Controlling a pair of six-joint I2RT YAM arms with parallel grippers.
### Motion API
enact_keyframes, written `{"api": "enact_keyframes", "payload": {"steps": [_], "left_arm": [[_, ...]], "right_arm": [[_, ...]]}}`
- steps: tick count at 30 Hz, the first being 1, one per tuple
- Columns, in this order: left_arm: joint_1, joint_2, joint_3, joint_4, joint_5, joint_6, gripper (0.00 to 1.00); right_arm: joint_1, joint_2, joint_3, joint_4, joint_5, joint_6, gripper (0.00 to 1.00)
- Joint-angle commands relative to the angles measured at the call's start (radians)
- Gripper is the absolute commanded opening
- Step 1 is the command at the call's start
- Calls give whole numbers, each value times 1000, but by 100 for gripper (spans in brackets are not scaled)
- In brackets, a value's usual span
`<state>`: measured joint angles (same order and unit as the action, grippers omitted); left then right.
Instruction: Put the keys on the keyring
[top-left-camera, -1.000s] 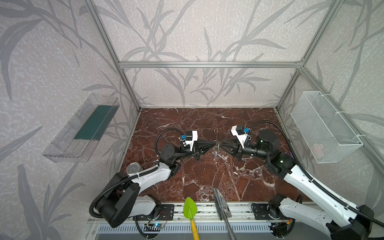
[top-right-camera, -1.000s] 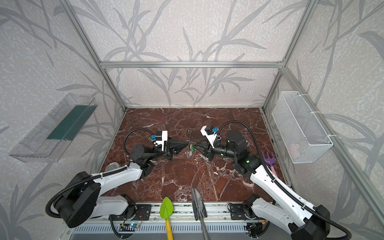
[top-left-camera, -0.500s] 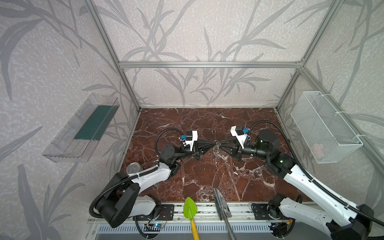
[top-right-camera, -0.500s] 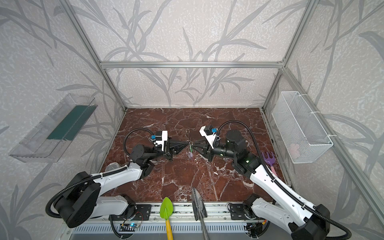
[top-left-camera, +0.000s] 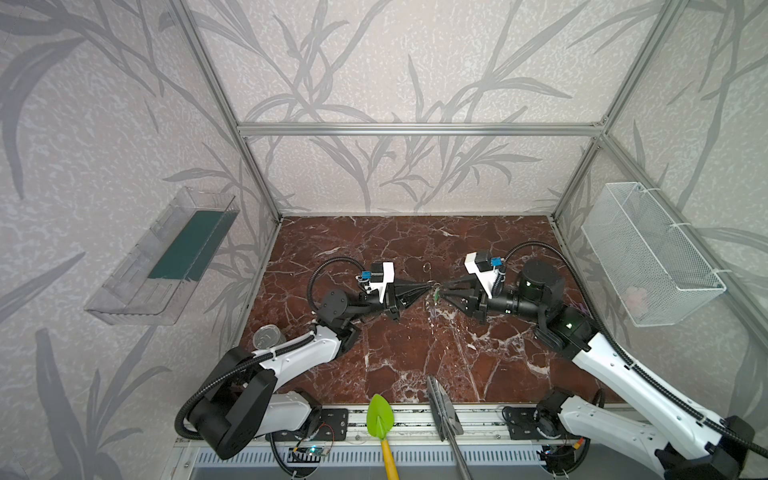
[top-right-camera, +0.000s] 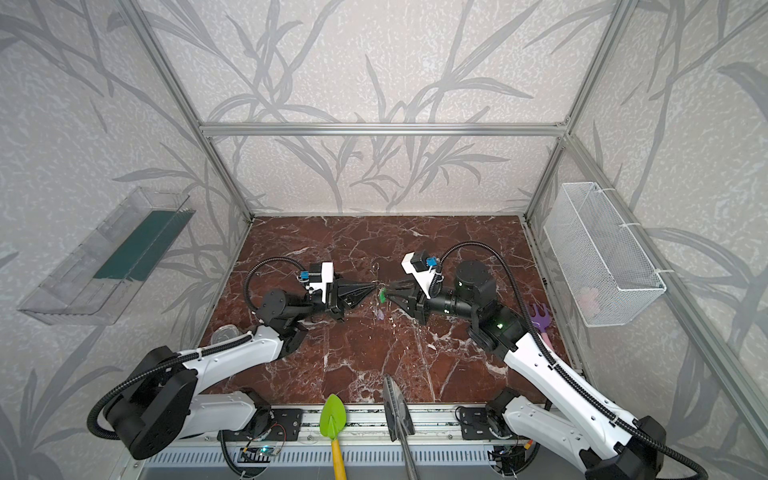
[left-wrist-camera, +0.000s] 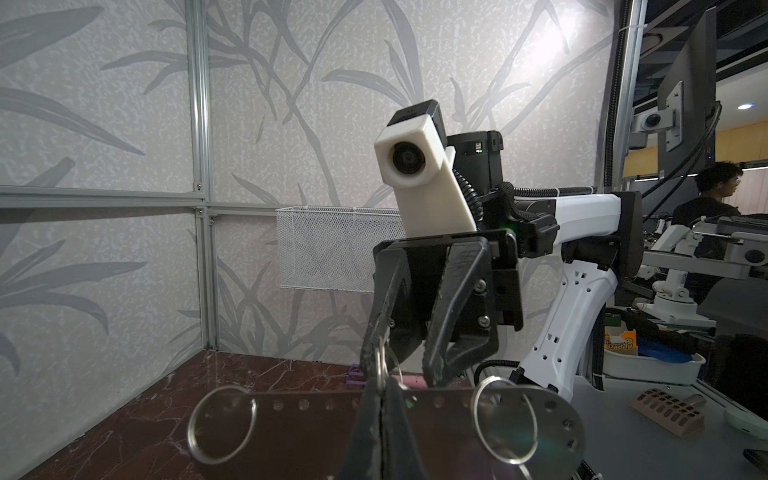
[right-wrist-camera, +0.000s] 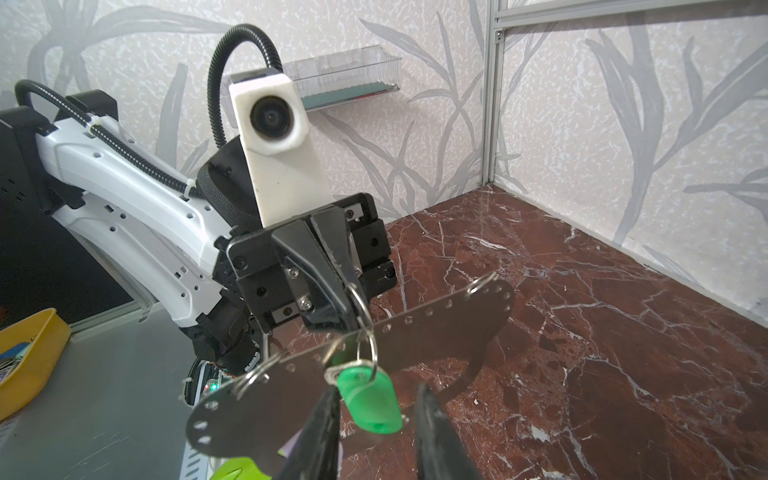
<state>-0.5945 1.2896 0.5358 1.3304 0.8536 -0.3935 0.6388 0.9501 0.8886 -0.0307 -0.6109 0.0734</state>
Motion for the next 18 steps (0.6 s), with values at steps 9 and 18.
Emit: {"api": "enact_keyframes", "payload": {"steps": [9,18], "left_arm": [[3,-24,6,29,-5,4,0],[3,-23,6,32,-4,4,0]], "right_arm": [[7,48,65,29,-18,2,25],[9,56,69,29,-20,4,8]]}}
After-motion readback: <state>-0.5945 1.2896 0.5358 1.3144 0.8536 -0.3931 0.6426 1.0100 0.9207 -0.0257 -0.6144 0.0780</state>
